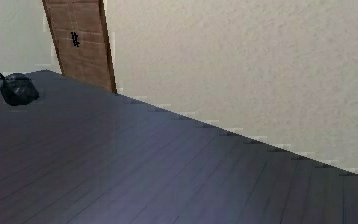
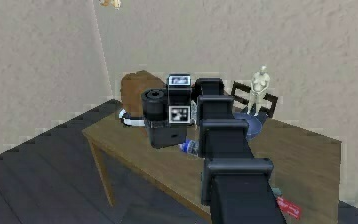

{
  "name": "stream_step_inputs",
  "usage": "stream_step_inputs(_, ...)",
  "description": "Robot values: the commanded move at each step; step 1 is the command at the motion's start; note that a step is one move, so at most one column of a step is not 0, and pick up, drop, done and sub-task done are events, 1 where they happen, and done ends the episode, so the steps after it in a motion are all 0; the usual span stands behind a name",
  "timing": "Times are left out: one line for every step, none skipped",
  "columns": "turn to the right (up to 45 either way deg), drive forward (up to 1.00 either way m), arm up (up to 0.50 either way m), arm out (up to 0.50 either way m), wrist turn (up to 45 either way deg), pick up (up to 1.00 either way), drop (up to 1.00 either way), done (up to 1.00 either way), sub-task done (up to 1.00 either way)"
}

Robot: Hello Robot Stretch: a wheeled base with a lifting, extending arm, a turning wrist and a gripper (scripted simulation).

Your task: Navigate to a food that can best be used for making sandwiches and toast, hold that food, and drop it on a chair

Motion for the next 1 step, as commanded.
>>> stream_step_inputs(0.0, 0.0, -0.4, 0.0, 0.0, 0.0, 0.0, 0.0, 0.0)
